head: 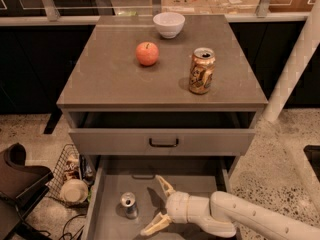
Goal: Pick redbull can from middle drawer and place on counter
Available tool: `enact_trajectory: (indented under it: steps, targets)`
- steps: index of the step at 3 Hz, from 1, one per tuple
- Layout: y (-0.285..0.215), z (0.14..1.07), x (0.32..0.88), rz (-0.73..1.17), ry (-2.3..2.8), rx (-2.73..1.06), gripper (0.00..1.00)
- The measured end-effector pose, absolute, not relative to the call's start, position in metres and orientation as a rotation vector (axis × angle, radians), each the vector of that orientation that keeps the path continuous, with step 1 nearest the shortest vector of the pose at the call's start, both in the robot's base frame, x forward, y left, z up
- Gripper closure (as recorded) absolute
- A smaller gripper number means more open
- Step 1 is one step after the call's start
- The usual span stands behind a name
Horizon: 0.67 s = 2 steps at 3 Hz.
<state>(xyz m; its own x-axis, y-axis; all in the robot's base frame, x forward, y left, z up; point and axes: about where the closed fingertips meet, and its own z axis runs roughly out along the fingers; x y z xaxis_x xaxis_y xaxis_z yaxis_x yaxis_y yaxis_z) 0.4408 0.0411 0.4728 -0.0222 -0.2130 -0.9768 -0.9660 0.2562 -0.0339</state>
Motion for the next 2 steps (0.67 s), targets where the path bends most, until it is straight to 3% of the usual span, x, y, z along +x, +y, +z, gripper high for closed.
enact_trajectory:
  steps: [2]
  targets:
    - [0.078,0.461,0.442,0.937,1.438,-1.202,0.0]
